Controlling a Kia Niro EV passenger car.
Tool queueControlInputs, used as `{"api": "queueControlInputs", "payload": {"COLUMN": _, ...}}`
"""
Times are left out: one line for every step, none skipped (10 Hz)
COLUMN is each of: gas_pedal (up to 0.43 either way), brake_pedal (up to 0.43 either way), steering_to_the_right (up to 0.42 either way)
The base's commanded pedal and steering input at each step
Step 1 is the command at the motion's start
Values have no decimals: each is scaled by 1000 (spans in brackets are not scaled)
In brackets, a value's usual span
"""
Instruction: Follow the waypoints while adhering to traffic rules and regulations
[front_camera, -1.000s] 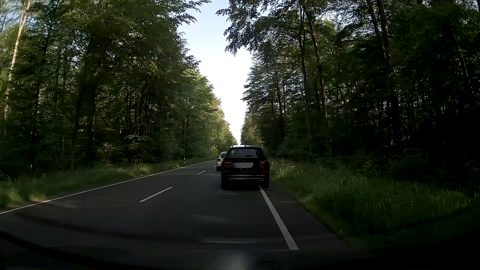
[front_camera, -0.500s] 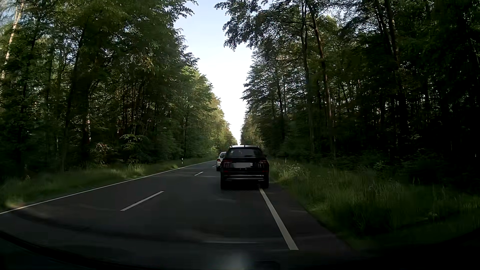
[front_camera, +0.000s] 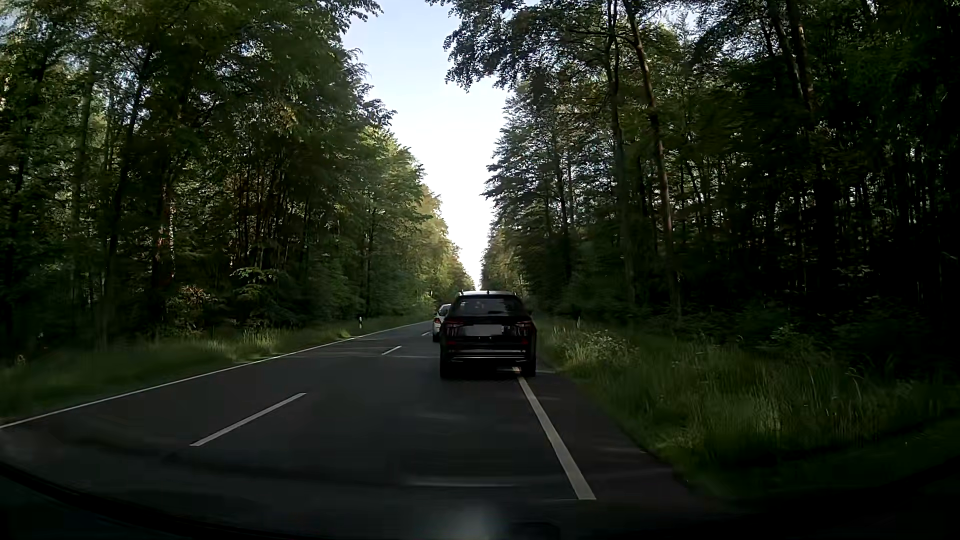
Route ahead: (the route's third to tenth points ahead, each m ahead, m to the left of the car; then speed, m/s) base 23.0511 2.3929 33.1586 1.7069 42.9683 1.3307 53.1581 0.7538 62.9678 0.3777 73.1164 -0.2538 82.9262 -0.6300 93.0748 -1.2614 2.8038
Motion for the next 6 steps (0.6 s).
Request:
{"api": "queueControlInputs", "payload": {"gas_pedal": 0, "brake_pedal": 0, "steering_to_the_right": -1}}
{"api": "queueControlInputs", "payload": {"gas_pedal": 0, "brake_pedal": 0, "steering_to_the_right": -1}}
{"api": "queueControlInputs", "payload": {"gas_pedal": 0, "brake_pedal": 0, "steering_to_the_right": -1}}
{"api": "queueControlInputs", "payload": {"gas_pedal": 0, "brake_pedal": 0, "steering_to_the_right": -1}}
{"api": "queueControlInputs", "payload": {"gas_pedal": 0, "brake_pedal": 0, "steering_to_the_right": -1}}
{"api": "queueControlInputs", "payload": {"gas_pedal": 0, "brake_pedal": 0, "steering_to_the_right": -2}}
